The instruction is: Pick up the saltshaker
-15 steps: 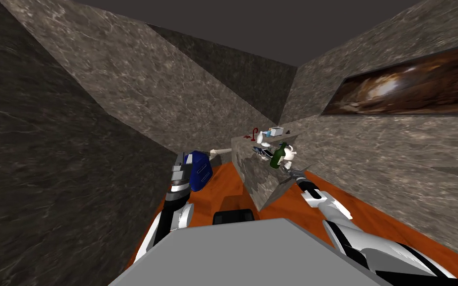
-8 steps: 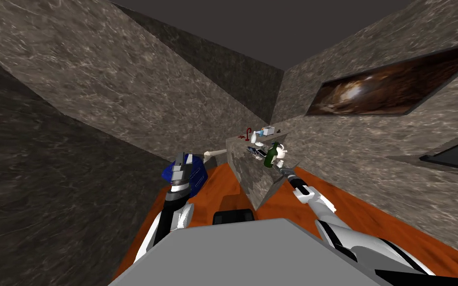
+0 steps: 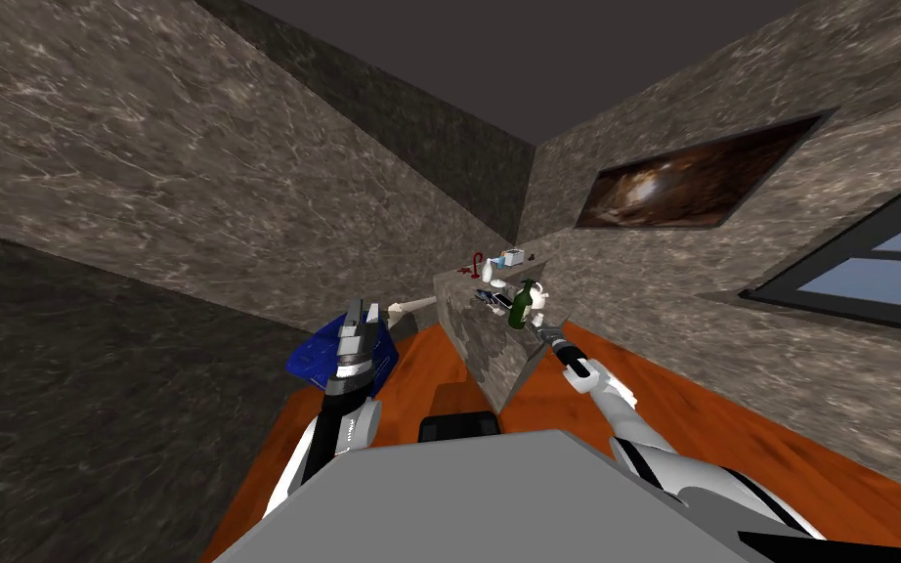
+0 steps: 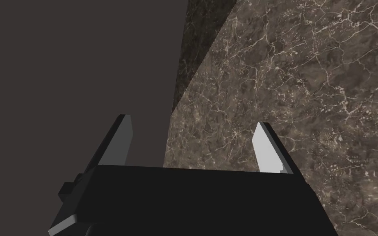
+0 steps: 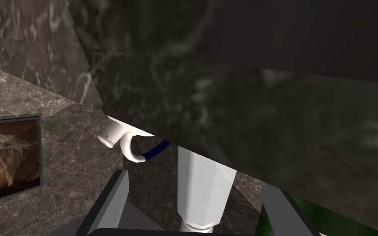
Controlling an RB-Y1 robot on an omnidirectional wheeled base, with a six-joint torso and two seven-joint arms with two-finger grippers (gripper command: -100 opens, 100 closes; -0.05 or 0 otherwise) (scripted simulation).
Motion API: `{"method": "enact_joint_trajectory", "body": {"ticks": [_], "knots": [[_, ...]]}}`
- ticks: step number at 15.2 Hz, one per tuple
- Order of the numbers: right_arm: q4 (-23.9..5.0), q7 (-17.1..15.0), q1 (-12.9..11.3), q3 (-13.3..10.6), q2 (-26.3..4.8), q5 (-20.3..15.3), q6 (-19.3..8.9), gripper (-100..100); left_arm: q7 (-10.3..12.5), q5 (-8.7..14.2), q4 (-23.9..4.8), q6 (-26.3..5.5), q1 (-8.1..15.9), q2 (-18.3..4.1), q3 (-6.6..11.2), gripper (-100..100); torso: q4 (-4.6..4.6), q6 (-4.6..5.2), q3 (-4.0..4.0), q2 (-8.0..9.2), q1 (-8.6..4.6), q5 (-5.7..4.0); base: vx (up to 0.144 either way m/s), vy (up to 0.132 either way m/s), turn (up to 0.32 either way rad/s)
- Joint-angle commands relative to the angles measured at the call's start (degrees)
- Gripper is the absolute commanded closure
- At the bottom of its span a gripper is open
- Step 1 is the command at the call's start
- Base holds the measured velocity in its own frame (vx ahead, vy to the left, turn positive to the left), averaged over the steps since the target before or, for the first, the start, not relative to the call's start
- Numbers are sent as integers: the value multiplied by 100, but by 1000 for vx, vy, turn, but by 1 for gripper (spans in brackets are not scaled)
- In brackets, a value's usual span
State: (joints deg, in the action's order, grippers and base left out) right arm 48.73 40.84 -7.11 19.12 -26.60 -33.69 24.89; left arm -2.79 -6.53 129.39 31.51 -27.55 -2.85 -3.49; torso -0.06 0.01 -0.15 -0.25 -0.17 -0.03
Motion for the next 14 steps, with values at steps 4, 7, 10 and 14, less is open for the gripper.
{"method": "enact_joint_trajectory", "body": {"ticks": [4, 7, 10, 14], "knots": [[541, -339, 5, -211, 300, -525, -206, -100, 0, 0, 0, 0, -1, 0, 1, 0, -1, 4, -3, -7, -2, 0, 76, -25, -272], [801, -486, -4, -306, 438, -769, -288, -100, 0, 0, 0, 0, -1, 0, 0, 0, 0, 3, -2, -3, 2, 0, 68, -14, -184], [720, -446, -24, -289, 408, -704, -288, 100, 0, 0, 0, 0, 1, 0, 0, 0, 2, -1, 5, 10, 4, 1, 23, 0, -15], [565, -339, 5, -211, 300, -525, -206, 100, 0, 0, 0, 0, 1, 0, 0, 0, 3, 3, 10, 20, 1, 0, -9, 3, 64]]}}
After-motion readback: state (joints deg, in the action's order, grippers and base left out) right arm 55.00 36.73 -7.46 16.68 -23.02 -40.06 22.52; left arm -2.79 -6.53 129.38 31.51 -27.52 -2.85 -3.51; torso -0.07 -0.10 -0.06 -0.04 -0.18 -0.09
